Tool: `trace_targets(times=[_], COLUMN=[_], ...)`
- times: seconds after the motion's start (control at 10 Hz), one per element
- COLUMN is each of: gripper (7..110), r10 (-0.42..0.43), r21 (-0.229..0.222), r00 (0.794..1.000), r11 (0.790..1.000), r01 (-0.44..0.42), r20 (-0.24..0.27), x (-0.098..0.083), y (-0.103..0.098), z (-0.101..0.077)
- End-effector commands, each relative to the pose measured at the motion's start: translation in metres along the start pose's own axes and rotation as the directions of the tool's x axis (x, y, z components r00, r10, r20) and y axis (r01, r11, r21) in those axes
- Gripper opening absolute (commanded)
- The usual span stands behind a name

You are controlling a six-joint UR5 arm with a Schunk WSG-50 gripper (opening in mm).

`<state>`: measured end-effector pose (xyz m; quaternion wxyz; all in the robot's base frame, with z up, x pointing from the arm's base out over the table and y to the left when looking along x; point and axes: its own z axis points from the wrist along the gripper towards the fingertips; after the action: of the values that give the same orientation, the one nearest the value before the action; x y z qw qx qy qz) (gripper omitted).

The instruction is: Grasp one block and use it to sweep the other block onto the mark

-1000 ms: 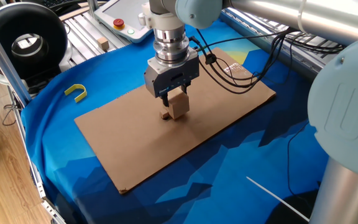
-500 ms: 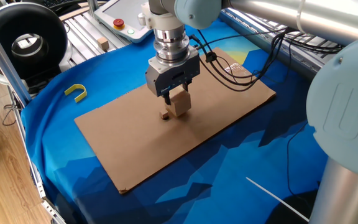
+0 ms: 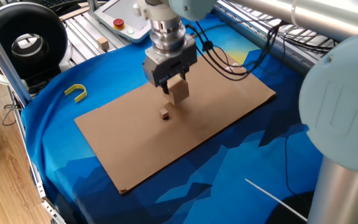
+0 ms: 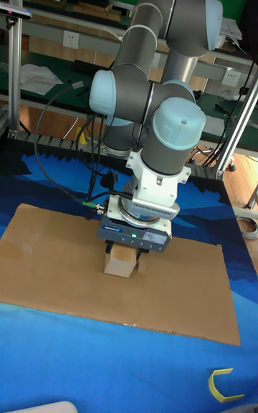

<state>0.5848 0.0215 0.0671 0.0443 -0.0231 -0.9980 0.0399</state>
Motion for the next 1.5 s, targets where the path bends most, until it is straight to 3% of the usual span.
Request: trace_targets(times=[0.0, 0.2, 0.3, 0.6, 0.8, 1.1, 1.4], gripper=[7, 7, 7, 7, 7, 7, 7], r10=[-0.015, -0.010, 0.008, 0.061, 0.086, 0.113, 0.119], r21=[-0.061, -0.133, -0.149, -0.135, -0.142, -0.159, -0.124], r00=[0.998, 0.995, 0.995, 0.998, 0.996, 0.992, 0.989], r11=[0.998, 0.991, 0.989, 0.989, 0.986, 0.980, 0.984], r01=[0.019, 0.023, 0.006, -0.059, -0.086, -0.119, -0.130], r20=[0.065, 0.100, 0.095, 0.012, -0.002, -0.049, -0.093], x=[-0.037, -0.059, -0.063, -0.058, -0.056, -0.033, 0.014], y=[0.013, 0.030, 0.038, 0.060, 0.077, 0.098, 0.088], z=[-0.017, -0.017, -0.016, -0.033, -0.036, -0.033, -0.035])
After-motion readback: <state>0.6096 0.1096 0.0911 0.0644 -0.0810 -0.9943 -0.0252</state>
